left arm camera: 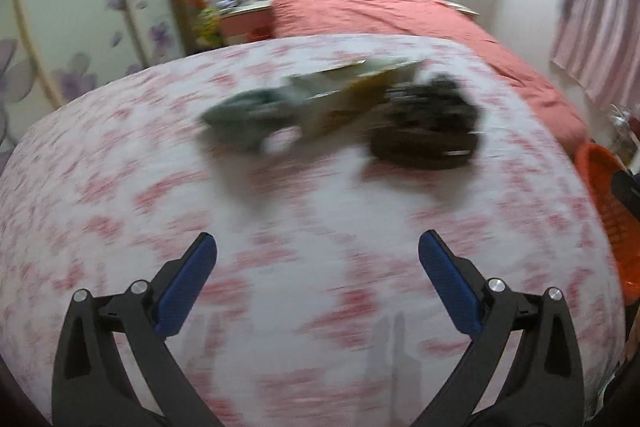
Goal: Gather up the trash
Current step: 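Move both open tools back over the remaining items on the bed, then grasp the brown claw clip with the right tool while the left tool grasps the grey sock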
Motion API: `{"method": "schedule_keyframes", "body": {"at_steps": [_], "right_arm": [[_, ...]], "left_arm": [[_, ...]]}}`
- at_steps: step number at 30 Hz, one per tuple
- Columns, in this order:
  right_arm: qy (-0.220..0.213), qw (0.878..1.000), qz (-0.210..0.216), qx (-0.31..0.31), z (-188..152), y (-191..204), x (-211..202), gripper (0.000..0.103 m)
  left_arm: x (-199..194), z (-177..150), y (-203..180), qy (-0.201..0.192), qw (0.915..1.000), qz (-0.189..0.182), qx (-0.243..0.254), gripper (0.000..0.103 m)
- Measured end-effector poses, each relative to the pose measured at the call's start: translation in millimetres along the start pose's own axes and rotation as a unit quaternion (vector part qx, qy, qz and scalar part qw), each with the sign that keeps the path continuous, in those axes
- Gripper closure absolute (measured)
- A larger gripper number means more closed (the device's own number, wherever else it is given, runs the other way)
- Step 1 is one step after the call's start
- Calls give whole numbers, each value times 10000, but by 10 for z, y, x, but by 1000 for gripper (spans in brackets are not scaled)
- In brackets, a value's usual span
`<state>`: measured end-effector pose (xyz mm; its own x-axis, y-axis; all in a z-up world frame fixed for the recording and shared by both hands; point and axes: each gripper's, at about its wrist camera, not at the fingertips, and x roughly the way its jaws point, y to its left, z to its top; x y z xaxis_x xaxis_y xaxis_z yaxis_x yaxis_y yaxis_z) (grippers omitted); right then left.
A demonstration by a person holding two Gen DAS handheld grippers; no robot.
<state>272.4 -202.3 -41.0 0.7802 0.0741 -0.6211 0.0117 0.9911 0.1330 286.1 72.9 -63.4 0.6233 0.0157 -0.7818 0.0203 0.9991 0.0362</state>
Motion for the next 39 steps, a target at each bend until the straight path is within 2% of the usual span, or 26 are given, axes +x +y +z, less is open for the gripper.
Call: {"method": "schedule_keyframes", "body": {"at_steps": [3, 6, 11, 16, 19, 26, 29, 30, 34, 36, 37, 38, 39], "right_arm": [[74, 9989, 410, -229, 32, 312, 163, 3], [115, 9973, 558, -465, 85, 599, 370, 3], [233, 9947, 612, -797, 195, 868, 661, 3], [551, 9916, 746, -901, 274, 964, 900, 4], [716, 9873, 1057, -943, 257, 979, 918, 14], [1082, 9693, 1927, -1080, 100, 1085, 727, 16], [1150, 9650, 2055, -1154, 74, 1180, 667, 22], [1118, 9673, 1947, -1182, 72, 1212, 672, 23], [1138, 9725, 1656, -1175, 86, 1336, 804, 36], [1170, 9745, 1555, -1115, 105, 1384, 908, 51], [1197, 9748, 1532, -1090, 105, 1377, 936, 62], [1248, 9745, 1537, -1054, 102, 1396, 967, 77], [1290, 9739, 1554, -1032, 96, 1368, 964, 85]], "left_arm": [[-28, -64, 356, 35, 9996, 109, -262, 4], [-68, -115, 584, 36, 9991, 138, -404, 4], [-81, -153, 705, 5, 9988, 175, -460, 4], [-34, -155, 778, 70, 9981, 81, -612, 4], [-16, -158, 778, 65, 9980, 54, -620, 4], [41, -175, 800, 155, 9971, 16, -739, 4], [50, -192, 794, 171, 9969, 10, -769, 4], [44, -193, 790, 175, 9968, 2, -782, 4], [16, -202, 795, 138, 9968, -9, -791, 4], [-9, -197, 798, 104, 9968, 23, -788, 4], [-17, -197, 804, 92, 9968, 31, -796, 4], [-27, -195, 812, 79, 9966, 37, -814, 4], [-36, -194, 822, 67, 9965, 32, -833, 4]]}}
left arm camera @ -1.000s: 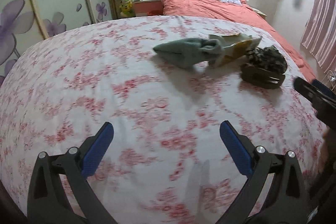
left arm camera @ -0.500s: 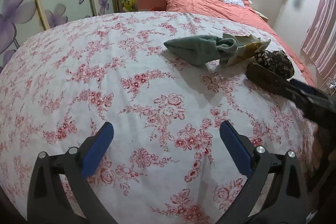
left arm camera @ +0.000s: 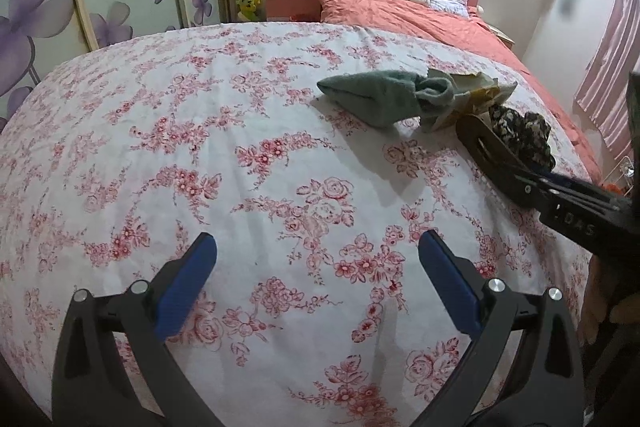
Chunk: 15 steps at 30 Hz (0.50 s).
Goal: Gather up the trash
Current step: 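Grasp the brown claw clip with the right tool while the left tool grasps the grey sock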
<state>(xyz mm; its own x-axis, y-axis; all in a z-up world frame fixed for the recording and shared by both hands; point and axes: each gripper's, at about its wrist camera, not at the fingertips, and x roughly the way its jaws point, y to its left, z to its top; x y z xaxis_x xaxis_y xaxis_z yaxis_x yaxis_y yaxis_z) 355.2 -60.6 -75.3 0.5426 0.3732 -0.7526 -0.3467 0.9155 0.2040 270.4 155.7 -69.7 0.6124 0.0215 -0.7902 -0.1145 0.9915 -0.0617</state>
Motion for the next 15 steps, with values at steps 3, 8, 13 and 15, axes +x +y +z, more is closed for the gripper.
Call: {"method": "schedule_keyframes", "body": {"at_steps": [3, 8, 13, 15], "right_arm": [[60, 9999, 85, 16, -113, -11, -62, 93], [76, 9997, 21, 248, -373, -166, -328, 93], [39, 9991, -64, 426, -388, -248, -335, 91], [35, 9989, -67, 473, -353, -235, -293, 90]], "left_arm": [[-25, 11, 28, -55, 10000, -32, -47, 4], [-16, 52, 0, -126, 9999, -40, -42, 4], [1, 217, -150, -254, 9996, -115, -75, 4], [12, 295, -206, -311, 9993, -172, -124, 4]]}}
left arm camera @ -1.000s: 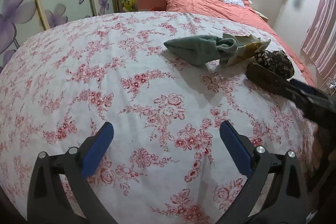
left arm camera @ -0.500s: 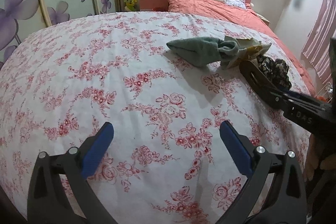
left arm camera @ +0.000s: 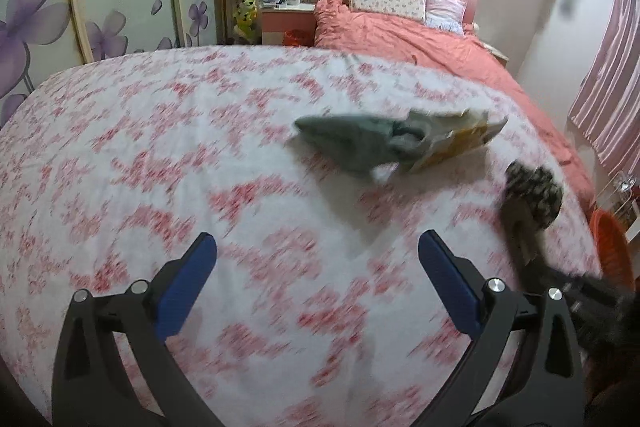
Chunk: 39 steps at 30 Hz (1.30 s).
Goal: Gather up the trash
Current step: 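Grasp the brown claw clip with the right tool while the left tool grasps the grey sock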
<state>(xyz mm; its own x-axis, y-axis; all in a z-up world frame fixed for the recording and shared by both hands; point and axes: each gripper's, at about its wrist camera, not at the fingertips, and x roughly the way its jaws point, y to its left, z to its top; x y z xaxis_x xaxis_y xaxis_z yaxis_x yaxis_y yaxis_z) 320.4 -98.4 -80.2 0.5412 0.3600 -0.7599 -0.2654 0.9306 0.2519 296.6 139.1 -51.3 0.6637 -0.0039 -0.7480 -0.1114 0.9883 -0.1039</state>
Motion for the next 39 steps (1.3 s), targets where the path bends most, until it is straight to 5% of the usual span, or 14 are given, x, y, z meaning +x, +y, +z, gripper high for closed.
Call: {"method": "schedule_keyframes", "body": {"at_steps": [5, 11, 13, 18, 24, 31, 33, 36, 39], "right_arm": [[-73, 10000, -32, 46, 40, 10, 48, 75], [-123, 9996, -29, 256, 92, -104, 83, 75], [-137, 9995, -6, 288, 71, -159, 46, 75], [-181, 9995, 66, 249, 16, -208, 8, 81], [-180, 9996, 119, 201, -33, -150, -32, 91], [-179, 9996, 147, 146, -75, -110, -50, 91], [-179, 9995, 151, 201, -67, -115, -37, 91], [-162, 9993, 166, 292, -44, -104, -11, 90], [-153, 9994, 114, 290, -36, -86, 14, 90]], "left_arm": [[89, 281, -207, -157, 9998, -25, -81, 4], [343, 470, -401, -57, 9999, 120, -99, 6], [434, 499, -401, 68, 9997, 191, -113, 16], [565, 427, -257, 437, 9989, -134, -31, 64], [513, 194, 31, 539, 9975, -450, 15, 89], [212, -14, 293, 426, 9981, -430, 139, 87], [162, -4, 327, 345, 9986, -392, 53, 57], [115, 52, 333, 169, 9992, -360, -106, 39], [146, 165, 259, 59, 9994, -291, -199, 32]]}}
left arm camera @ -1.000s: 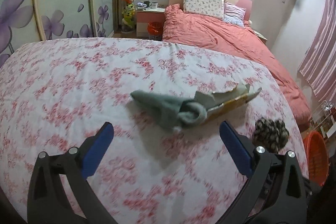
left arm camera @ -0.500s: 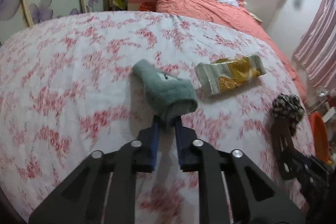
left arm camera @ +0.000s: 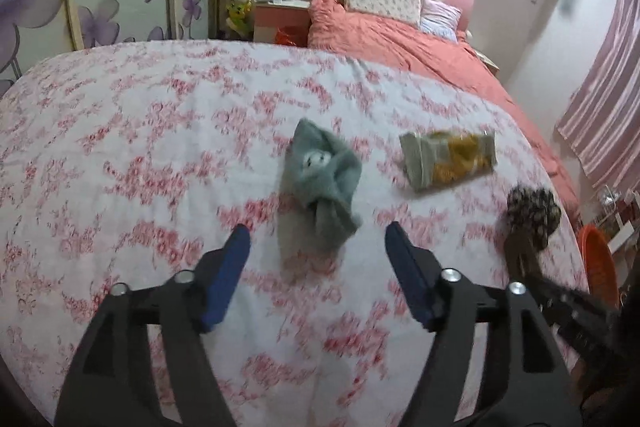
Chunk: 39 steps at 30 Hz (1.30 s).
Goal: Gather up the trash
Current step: 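Grasp the brown claw clip with the right tool while the left tool grasps the grey sock, then carry the grey sock and claw clip to the orange basket and open both tools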
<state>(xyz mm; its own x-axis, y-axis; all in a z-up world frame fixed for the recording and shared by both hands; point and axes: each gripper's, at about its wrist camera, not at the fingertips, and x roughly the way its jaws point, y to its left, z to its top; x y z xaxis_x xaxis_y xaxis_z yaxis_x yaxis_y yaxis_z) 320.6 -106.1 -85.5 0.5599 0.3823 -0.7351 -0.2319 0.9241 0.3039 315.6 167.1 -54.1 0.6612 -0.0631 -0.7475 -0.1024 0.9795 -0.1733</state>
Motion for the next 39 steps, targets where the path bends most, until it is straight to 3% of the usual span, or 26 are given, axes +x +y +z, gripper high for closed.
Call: {"method": "schedule_keyframes", "body": {"at_steps": [5, 7, 8, 9, 11, 13, 23, 39], "right_arm": [[-22, 10000, 3, 26, 38, 6, 37, 79], [-32, 10000, -5, 31, 59, 5, 56, 79], [-41, 10000, -11, 25, 64, 4, 60, 79], [-47, 10000, -11, -5, 62, 6, 69, 80], [-32, 10000, -32, -76, 48, 15, 69, 90], [-87, 9999, 37, -71, 40, 15, 7, 90], [-769, 9968, 182, -119, 141, 155, -582, 90], [-1796, 9832, -313, -131, 105, 105, -1478, 90]], "left_arm": [[262, 162, -83, 133, 9994, 317, 18, 33], [356, 207, -76, 186, 9990, 403, -26, 42], [412, 228, -77, 248, 9989, 400, -38, 51], [445, 231, -74, 295, 9988, 378, -35, 67], [483, 229, -92, 362, 9988, 315, 24, 87], [427, 211, -97, 297, 9993, 195, 77, 92], [-253, 231, -207, -248, 9993, -104, 272, 93], [-1178, 51, -779, -905, 9924, -98, 832, 93]]}}
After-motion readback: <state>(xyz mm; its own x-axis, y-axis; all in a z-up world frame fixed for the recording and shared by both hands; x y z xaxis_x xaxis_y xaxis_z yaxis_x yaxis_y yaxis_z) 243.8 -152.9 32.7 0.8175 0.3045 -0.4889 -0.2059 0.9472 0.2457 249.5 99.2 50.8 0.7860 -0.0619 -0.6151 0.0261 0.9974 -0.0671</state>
